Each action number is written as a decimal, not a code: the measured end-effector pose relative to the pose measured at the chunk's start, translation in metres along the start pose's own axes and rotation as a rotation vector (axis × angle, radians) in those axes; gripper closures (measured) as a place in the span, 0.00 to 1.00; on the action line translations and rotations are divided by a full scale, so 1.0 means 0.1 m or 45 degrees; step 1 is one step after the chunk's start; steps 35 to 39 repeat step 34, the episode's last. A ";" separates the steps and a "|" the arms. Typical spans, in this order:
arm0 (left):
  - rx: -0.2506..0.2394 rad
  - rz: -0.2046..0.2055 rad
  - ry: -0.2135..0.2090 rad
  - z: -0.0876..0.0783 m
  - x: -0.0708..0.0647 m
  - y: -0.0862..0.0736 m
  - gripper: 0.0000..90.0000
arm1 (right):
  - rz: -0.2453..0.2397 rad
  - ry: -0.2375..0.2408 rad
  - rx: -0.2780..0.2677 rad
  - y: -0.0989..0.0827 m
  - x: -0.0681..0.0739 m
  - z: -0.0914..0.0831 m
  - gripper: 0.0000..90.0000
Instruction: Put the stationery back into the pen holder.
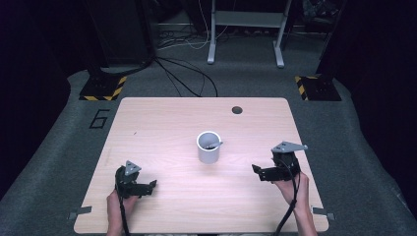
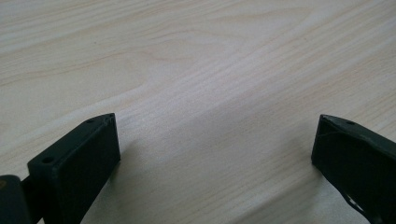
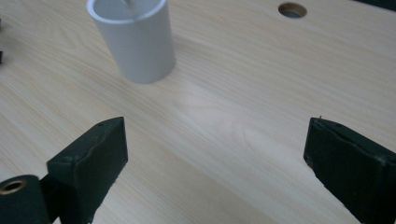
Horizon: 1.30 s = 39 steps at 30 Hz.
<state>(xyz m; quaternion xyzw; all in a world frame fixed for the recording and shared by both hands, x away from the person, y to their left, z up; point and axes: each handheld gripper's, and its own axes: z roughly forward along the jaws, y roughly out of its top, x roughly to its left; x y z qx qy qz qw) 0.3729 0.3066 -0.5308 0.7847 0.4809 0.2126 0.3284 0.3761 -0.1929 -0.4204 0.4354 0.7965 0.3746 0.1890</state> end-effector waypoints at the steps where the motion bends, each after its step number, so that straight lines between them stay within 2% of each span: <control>1: 0.000 -0.001 0.000 0.00 0.00 0.00 0.01 | 0.015 -0.009 0.007 -0.06 -0.02 0.00 0.06; 9: 0.000 0.000 0.001 0.00 0.00 0.00 0.01 | 0.115 -0.077 0.040 -0.55 -0.19 0.09 0.06; 14: 0.000 -0.001 0.001 0.00 0.00 0.00 0.01 | 0.200 -0.102 0.047 -0.81 -0.27 0.17 0.05; 19: 0.000 0.000 0.001 0.00 0.00 0.00 0.01 | 0.217 -0.150 0.078 -1.01 -0.34 0.23 0.04; 21: 0.000 0.000 0.001 0.00 0.00 0.00 0.01 | 0.214 -0.158 0.067 -1.05 -0.35 0.24 0.04; 24: 0.000 0.000 0.001 0.00 0.00 0.00 0.01 | 0.221 -0.179 0.088 -1.12 -0.38 0.28 0.03; 25: 0.000 0.000 0.001 0.00 0.00 0.00 0.01 | 0.195 -0.181 0.075 -1.14 -0.40 0.29 0.03; 29: 0.000 -0.001 0.001 0.00 0.00 0.00 0.01 | 0.180 -0.236 0.064 -1.16 -0.36 0.31 0.02; 31: -0.014 -0.017 0.005 0.01 -0.01 0.00 0.01 | 0.172 -0.235 0.073 -1.15 -0.35 0.31 0.01; 39: -0.011 -0.015 0.004 0.01 -0.01 0.00 0.01 | 0.172 -0.237 0.085 -1.15 -0.36 0.32 0.00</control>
